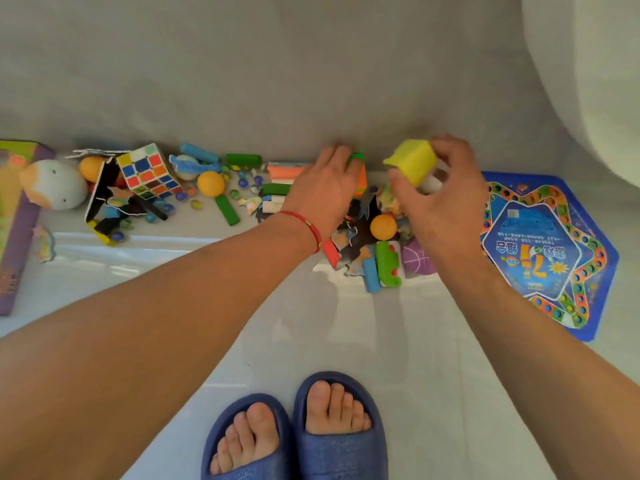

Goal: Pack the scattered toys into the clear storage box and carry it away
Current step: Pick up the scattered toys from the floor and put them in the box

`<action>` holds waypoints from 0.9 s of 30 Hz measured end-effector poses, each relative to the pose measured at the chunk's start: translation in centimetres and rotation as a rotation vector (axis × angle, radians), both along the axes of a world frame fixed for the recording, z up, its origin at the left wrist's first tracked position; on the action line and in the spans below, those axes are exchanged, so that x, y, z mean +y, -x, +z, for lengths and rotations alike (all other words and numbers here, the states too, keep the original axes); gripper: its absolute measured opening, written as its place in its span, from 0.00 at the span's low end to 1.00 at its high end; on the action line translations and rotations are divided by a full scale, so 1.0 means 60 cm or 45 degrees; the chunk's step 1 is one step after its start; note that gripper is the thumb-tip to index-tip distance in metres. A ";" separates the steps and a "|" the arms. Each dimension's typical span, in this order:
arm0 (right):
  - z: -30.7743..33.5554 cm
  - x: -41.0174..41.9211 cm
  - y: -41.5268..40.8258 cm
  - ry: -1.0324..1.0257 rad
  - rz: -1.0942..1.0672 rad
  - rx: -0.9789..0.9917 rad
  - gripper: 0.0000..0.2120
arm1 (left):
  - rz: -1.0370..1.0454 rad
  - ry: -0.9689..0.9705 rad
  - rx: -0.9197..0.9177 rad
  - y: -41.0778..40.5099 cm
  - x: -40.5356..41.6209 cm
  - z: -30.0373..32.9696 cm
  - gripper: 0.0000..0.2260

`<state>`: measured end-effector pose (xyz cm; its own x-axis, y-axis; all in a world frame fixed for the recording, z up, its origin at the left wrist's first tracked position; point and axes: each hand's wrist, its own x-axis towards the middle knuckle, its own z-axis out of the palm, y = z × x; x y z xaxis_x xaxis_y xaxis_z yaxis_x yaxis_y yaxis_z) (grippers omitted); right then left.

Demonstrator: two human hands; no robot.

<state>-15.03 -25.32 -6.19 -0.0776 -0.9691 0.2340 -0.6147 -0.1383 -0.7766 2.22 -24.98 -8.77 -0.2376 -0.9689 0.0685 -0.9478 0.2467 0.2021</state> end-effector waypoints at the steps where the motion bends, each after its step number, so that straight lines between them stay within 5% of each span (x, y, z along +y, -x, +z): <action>1: 0.012 0.009 0.005 -0.045 -0.154 -0.158 0.24 | 0.004 0.023 -0.058 0.005 -0.003 -0.001 0.22; 5: 0.051 0.044 0.048 -0.160 -0.412 -0.369 0.25 | 0.108 0.013 -0.166 0.028 -0.009 0.013 0.24; 12: 0.021 0.127 0.116 -0.451 -0.063 0.437 0.16 | 0.106 0.026 -0.189 0.032 -0.014 0.009 0.30; 16: 0.000 0.132 0.108 -0.385 0.177 0.824 0.31 | 0.030 0.140 -0.238 0.009 0.013 0.036 0.33; 23: 0.034 0.142 0.083 -0.572 0.179 0.965 0.26 | 0.580 -0.156 0.680 -0.033 0.211 0.181 0.27; 27: 0.148 0.181 0.068 -0.873 0.274 0.457 0.27 | 0.973 -0.249 1.101 -0.084 0.370 0.265 0.18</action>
<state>-19.11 -14.48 2.69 0.0944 -0.8913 -0.4434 -0.8571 0.1538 -0.4916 7.27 -2.76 7.10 0.4641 -0.8515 -0.2440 -0.3641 -0.4345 0.8238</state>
